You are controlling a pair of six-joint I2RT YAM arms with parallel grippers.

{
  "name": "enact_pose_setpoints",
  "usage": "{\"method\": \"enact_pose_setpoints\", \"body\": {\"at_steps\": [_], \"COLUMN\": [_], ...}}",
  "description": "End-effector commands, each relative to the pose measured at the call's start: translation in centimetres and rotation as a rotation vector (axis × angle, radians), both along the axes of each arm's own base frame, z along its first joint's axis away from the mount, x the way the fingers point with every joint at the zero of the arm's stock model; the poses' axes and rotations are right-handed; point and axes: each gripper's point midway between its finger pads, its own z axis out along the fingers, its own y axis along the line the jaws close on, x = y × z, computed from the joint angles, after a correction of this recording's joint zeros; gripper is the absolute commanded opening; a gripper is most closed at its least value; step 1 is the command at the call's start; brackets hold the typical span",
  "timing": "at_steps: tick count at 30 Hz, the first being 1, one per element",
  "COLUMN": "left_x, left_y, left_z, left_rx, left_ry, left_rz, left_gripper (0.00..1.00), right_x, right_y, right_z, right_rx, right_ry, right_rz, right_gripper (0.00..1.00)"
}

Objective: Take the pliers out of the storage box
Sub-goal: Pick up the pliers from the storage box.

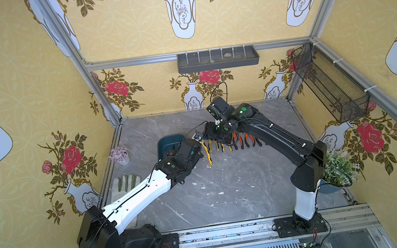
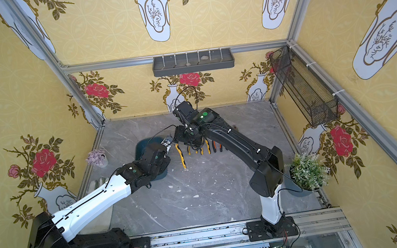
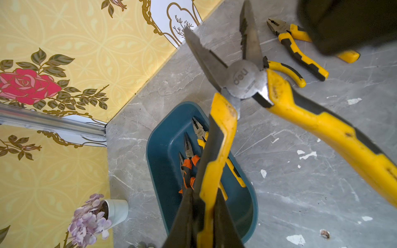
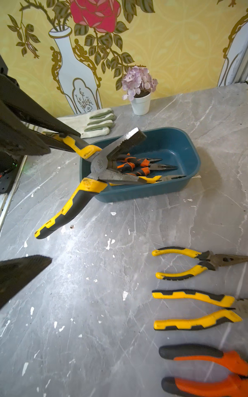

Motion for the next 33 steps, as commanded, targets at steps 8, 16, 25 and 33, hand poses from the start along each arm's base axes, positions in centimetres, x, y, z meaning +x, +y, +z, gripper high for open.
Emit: {"method": "enact_pose_setpoints", "body": {"at_steps": [8, 16, 25, 33], "left_x": [-1.6, -2.7, -3.6, -4.3], "left_y": [-1.8, -1.9, -2.3, -2.9], "left_z": [4.5, 4.6, 5.6, 6.9], "left_rx": [-0.302, -0.378, -0.476, -0.567], "left_ry": [-0.127, -0.14, -0.184, -0.205], "left_rz": [-0.097, -0.138, -0.189, -0.227], "left_gripper": [0.0, 0.0, 0.0, 0.0], "right_x": [2.2, 0.6, 0.2, -0.9], "right_y": [-2.2, -1.0, 1.3, 3.7], "right_z": [2.2, 5.3, 4.9, 5.3], "right_rx": [0.309, 0.421, 0.438, 0.496], "right_ry": [-0.151, -0.214, -0.222, -0.226], "right_rz": [0.024, 0.139, 0.196, 0.253], "right_gripper": [0.73, 0.7, 0.69, 0.65]}}
